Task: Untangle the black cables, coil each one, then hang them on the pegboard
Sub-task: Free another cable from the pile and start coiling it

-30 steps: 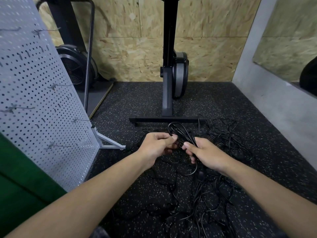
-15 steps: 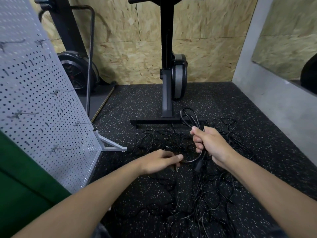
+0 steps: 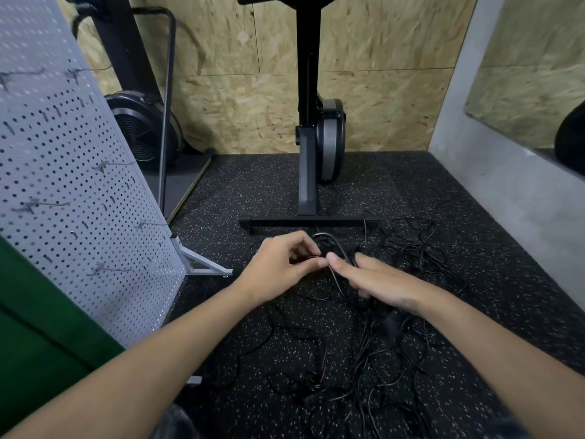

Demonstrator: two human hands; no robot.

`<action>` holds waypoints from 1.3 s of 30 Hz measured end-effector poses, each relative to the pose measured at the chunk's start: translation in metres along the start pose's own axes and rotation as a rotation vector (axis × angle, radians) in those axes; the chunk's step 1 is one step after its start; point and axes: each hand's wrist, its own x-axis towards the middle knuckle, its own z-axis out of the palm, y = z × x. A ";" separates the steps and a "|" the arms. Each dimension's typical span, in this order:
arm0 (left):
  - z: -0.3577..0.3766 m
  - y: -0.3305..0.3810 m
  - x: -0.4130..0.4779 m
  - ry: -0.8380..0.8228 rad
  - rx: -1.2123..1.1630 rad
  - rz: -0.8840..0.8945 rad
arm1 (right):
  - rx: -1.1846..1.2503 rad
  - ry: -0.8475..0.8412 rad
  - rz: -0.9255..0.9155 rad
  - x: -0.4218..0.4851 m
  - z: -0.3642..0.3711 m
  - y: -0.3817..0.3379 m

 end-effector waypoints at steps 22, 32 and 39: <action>-0.018 -0.035 -0.002 -0.316 -0.235 -0.237 | 0.137 0.013 -0.175 0.013 -0.027 0.025; -0.008 -0.012 -0.001 0.004 -0.136 -0.148 | 0.118 0.092 -0.152 0.007 -0.004 0.011; 0.018 0.001 0.014 0.237 -0.598 -0.537 | 0.047 0.100 -0.202 0.012 0.023 -0.001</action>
